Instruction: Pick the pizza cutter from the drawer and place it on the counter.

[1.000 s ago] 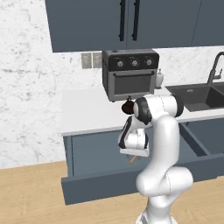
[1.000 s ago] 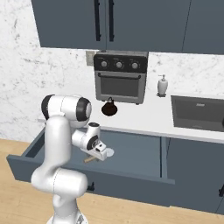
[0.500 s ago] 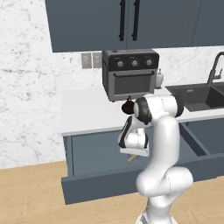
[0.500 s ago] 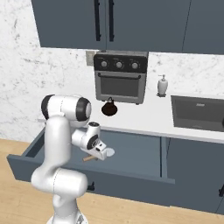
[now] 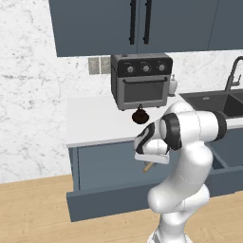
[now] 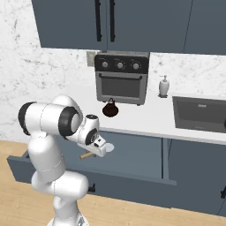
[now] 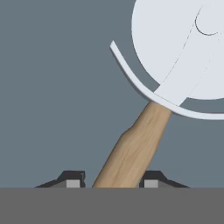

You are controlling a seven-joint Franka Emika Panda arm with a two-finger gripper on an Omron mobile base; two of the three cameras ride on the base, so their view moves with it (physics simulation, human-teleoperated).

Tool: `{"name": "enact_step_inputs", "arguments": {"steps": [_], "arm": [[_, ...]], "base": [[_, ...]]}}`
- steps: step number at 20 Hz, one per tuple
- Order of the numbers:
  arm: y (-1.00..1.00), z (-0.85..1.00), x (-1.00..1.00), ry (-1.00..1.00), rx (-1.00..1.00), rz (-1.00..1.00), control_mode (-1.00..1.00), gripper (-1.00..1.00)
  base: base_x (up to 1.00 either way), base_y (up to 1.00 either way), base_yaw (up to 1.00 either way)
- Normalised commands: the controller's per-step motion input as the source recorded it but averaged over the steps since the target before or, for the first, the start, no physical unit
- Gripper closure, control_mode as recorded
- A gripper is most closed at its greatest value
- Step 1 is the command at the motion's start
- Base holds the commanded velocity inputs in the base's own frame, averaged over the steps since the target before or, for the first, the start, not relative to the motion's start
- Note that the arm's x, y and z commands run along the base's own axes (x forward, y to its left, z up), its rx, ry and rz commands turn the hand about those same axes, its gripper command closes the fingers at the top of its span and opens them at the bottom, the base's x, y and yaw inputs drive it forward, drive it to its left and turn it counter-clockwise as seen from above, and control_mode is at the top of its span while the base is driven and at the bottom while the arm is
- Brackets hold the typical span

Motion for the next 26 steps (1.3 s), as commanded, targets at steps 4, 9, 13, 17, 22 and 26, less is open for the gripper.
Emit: {"name": "enact_step_inputs", "arguments": {"steps": [4, 9, 13, 17, 22, 26], "arm": [[-0.13, 0.96, -0.52, 0.0, 0.0, 0.01, -1.0, 1.0], [-0.02, 1.0, -0.05, 0.0, 0.0, 0.04, -1.0, 1.0], [0.0, 0.98, 0.01, 0.0, 0.0, 0.12, -1.0, 1.0], [0.0, 0.88, 0.12, -0.01, 0.0, 0.17, -1.0, 1.0], [0.09, 0.91, 0.3, -0.02, 0.0, 0.15, -1.0, 1.0], [0.15, 0.42, 0.65, -0.1, 0.0, 0.17, -1.0, 1.0]], "base": [[0.0, 0.0, 0.0], [0.0, 0.0, 0.0], [0.0, 0.0, 0.0], [0.0, 0.0, 0.0], [0.0, 0.0, 0.0], [0.0, 0.0, 0.0]]}}
